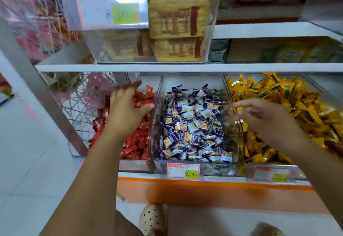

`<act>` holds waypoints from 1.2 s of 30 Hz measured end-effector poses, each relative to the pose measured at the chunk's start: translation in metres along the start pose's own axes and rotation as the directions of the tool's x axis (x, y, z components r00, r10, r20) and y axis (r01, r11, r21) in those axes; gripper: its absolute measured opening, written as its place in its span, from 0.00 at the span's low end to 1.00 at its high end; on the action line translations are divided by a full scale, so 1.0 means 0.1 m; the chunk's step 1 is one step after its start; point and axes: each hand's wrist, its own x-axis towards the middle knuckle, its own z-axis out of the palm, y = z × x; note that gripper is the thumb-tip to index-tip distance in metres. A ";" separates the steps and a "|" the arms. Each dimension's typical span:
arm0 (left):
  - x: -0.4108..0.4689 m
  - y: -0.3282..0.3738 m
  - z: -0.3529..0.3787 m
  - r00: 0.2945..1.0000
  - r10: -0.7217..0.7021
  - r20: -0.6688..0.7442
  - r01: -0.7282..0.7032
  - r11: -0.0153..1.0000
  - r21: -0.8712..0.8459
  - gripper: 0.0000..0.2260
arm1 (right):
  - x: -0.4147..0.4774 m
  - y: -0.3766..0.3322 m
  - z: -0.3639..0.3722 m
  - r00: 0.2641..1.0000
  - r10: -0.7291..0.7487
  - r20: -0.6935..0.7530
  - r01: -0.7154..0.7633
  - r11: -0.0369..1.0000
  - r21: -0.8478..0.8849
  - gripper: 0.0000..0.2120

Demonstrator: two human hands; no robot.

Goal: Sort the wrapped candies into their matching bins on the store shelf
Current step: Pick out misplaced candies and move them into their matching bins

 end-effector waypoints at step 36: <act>-0.59 1.51 1.52 0.725 0.563 0.398 -0.629 0.776 0.047 0.41 | 0.25 1.03 -0.77 0.982 0.190 0.008 -0.183 0.956 -0.230 0.34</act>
